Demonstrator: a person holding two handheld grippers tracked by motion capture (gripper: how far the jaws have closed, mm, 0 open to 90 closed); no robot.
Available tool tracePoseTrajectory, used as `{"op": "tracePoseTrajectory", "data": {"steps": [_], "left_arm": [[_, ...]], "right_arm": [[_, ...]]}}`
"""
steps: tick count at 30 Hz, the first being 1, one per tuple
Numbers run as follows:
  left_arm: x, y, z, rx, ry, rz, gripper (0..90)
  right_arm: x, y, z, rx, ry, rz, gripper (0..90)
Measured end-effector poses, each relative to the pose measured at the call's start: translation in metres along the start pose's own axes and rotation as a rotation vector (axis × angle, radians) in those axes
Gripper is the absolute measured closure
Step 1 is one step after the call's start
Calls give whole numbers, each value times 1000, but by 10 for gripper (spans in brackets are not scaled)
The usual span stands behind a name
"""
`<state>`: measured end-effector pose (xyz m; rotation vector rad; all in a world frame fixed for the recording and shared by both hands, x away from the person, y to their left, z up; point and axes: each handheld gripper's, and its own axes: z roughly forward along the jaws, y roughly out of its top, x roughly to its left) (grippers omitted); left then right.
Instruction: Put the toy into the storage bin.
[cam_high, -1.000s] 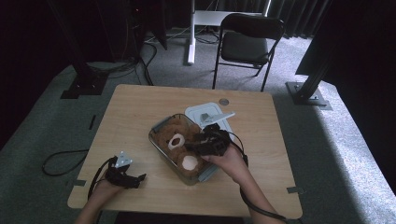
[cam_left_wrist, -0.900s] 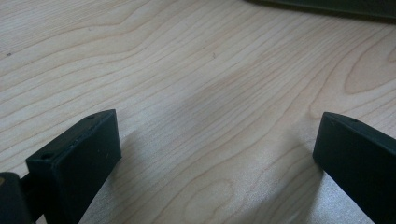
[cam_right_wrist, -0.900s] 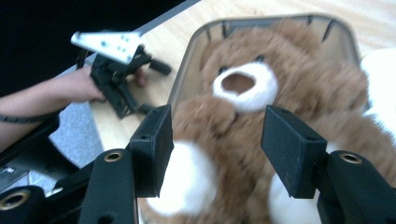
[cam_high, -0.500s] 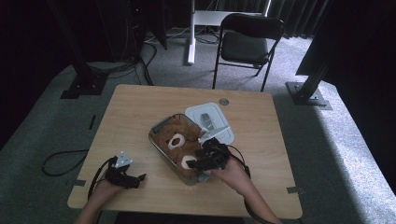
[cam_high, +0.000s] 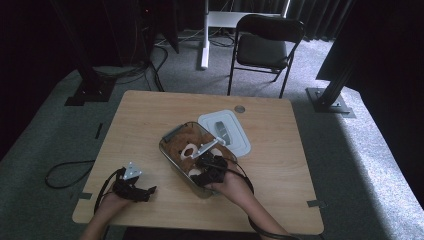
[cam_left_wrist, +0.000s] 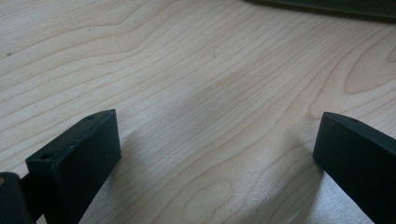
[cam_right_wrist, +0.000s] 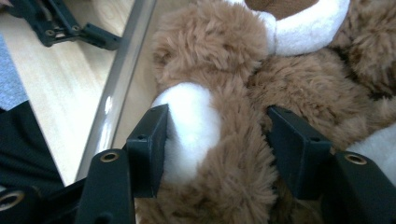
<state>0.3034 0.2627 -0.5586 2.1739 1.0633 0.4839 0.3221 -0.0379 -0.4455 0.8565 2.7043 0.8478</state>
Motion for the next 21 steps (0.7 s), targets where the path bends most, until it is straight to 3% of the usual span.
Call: {"op": "tracePoseTrajectory", "data": {"steps": [7, 13, 17, 20, 21], "left_arm": [[0, 0, 0, 1, 0, 0, 14], [0, 0, 0, 1, -1, 0, 14], [0, 0, 0, 1, -1, 0, 14], [0, 0, 0, 1, 0, 1, 14], [0, 0, 0, 1, 0, 1, 14]], "right_arm": [[-3, -2, 0, -23, 33, 11, 386], [-12, -4, -29, -122, 127, 62, 325], [-25, -6, -65, -226, 108, 92, 329], [-41, -7, -85, -257, 64, 101, 429], [-47, -8, -90, -254, 46, 118, 525]]}}
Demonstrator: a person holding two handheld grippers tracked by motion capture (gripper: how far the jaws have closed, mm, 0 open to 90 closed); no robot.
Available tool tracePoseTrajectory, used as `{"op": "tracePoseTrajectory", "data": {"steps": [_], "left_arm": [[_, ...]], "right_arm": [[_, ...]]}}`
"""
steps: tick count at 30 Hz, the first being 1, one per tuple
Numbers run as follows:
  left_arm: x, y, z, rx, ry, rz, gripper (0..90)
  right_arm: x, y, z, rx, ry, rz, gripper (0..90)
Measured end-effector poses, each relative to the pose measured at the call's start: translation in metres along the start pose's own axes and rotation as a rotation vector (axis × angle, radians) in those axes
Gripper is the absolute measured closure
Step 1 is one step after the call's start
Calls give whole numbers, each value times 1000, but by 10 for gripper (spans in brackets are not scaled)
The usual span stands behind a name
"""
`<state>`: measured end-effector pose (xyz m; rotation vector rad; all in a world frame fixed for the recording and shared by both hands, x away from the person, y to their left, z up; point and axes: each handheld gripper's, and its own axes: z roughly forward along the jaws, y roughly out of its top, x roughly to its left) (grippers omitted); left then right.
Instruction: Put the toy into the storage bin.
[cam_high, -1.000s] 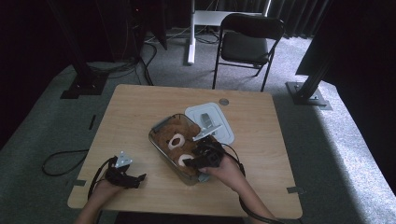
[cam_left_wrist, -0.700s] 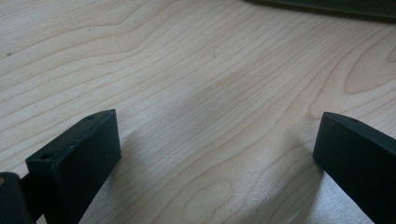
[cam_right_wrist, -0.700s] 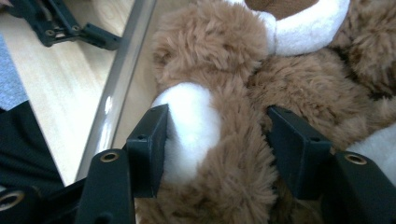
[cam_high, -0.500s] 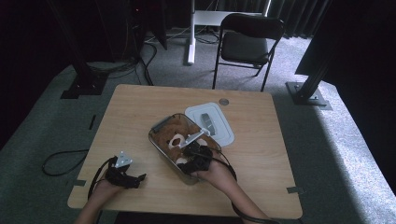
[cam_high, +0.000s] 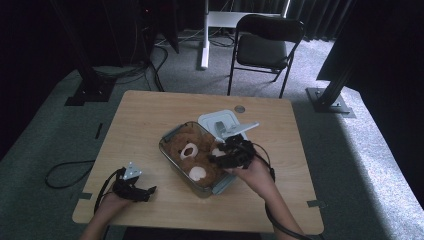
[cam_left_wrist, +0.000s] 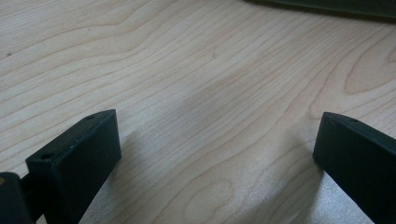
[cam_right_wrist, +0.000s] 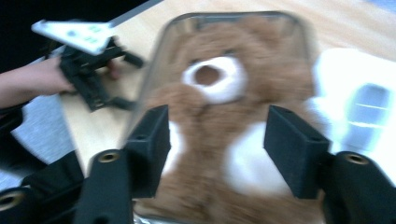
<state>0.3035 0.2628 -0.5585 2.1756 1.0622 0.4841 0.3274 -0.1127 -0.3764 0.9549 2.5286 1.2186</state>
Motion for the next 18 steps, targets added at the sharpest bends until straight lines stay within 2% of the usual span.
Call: {"op": "tracePoseTrajectory", "data": {"steps": [3, 8, 15, 18], "left_arm": [[0, 0, 0, 0, 0, 0, 14], [0, 0, 0, 0, 0, 0, 14], [0, 0, 0, 0, -1, -1, 14], [0, 0, 0, -1, 1, 0, 14]], "right_arm": [[-17, -1, -9, -15, -46, 50, 701], [-30, -7, -3, 9, -71, 73, 855], [-27, -13, 17, 97, -66, 46, 897], [-27, -15, 32, 148, -85, 23, 897]]}}
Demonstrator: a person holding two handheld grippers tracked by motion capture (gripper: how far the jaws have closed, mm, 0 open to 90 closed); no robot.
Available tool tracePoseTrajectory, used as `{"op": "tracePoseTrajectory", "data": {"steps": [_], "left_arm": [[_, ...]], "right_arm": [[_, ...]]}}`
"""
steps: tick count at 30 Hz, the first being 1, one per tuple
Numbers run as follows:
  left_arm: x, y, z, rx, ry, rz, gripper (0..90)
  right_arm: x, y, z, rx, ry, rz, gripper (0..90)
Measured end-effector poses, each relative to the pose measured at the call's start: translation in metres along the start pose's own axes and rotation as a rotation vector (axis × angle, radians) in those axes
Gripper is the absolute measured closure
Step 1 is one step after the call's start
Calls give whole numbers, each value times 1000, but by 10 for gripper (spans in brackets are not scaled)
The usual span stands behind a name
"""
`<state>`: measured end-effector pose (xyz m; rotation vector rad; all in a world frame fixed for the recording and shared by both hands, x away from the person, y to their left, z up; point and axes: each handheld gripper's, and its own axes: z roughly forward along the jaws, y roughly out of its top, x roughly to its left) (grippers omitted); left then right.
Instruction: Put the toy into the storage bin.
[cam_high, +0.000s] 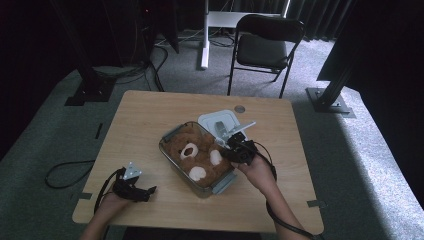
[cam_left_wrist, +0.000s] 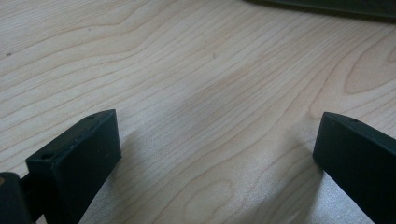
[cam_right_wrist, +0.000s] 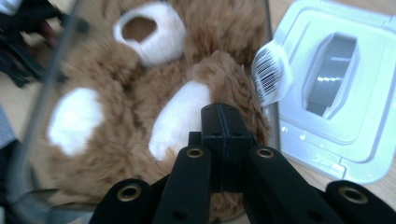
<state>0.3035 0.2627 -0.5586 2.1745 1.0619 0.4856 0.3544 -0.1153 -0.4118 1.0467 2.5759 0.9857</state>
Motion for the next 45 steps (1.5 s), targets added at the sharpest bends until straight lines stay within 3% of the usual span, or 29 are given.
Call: {"op": "tracePoseTrajectory", "data": {"steps": [4, 9, 13, 16, 18, 23, 32, 34, 40, 45], "left_arm": [[0, 0, 0, 0, 0, 0, 14], [0, 0, 0, 0, 0, 0, 14], [0, 0, 0, 0, 0, 1, 14], [0, 0, 0, 0, 0, 1, 14], [0, 0, 0, 0, 0, 0, 14], [0, 0, 0, 0, 0, 0, 14], [0, 0, 0, 0, 0, -1, 14], [0, 0, 0, 0, 0, 0, 14], [0, 0, 0, 0, 0, 0, 14], [0, 0, 0, 0, 0, 0, 14]], "right_arm": [[-3, 2, 18, 26, -16, 10, 898], [-1, 7, 32, 70, -53, -17, 899], [8, 17, 42, 163, -100, -89, 900], [17, 23, 57, 244, -173, -159, 900], [20, 25, 64, 273, -200, -181, 900], [15, 24, 62, 239, -182, -158, 900], [-2, 28, 18, 29, -15, -36, 892], [-2, 34, 13, -7, 1, -19, 892], [-2, 57, 26, -14, 15, -6, 892], [1, 67, 53, 60, 4, -23, 894]]}}
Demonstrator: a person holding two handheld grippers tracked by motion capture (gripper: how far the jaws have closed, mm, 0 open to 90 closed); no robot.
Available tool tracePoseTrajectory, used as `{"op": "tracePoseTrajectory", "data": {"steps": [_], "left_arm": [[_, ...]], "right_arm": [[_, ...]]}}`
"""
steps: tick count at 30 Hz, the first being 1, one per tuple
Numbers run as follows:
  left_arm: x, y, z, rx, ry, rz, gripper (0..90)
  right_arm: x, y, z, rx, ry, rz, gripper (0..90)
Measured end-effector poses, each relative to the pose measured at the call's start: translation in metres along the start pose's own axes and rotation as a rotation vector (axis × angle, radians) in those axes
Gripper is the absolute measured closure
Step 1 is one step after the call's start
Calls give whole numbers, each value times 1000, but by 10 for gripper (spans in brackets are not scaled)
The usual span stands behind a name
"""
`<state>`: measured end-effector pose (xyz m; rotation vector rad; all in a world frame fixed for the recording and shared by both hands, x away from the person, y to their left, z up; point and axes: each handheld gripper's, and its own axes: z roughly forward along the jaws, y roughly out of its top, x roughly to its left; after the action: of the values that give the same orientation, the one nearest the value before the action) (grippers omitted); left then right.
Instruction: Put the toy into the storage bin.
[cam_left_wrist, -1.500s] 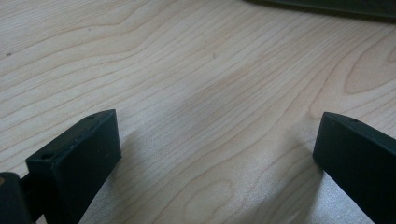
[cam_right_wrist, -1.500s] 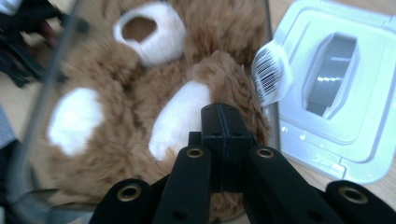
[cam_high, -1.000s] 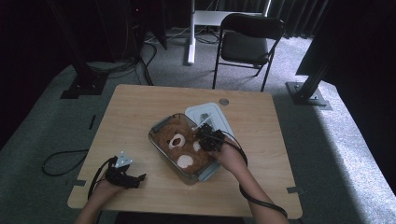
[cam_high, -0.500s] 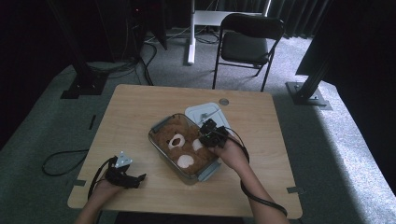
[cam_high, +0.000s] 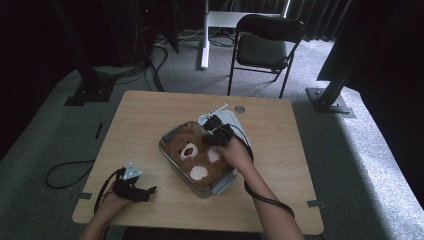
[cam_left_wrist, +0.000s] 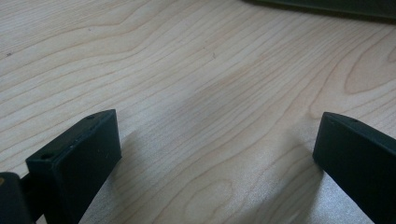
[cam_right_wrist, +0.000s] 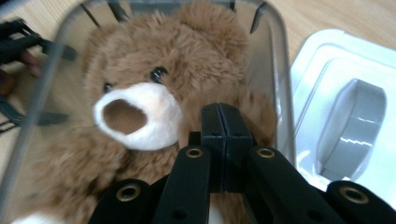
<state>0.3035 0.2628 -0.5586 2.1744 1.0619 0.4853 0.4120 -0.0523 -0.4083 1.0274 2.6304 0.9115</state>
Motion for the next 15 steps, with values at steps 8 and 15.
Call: {"op": "tracePoseTrajectory", "data": {"steps": [8, 15], "left_arm": [[0, 0, 0, 0, -1, -2, 14], [0, 0, 0, 2, -1, 0, 14]], "right_arm": [[5, 12, 25, 69, -70, -27, 898], [24, 12, 68, 266, -234, -160, 900]]}}
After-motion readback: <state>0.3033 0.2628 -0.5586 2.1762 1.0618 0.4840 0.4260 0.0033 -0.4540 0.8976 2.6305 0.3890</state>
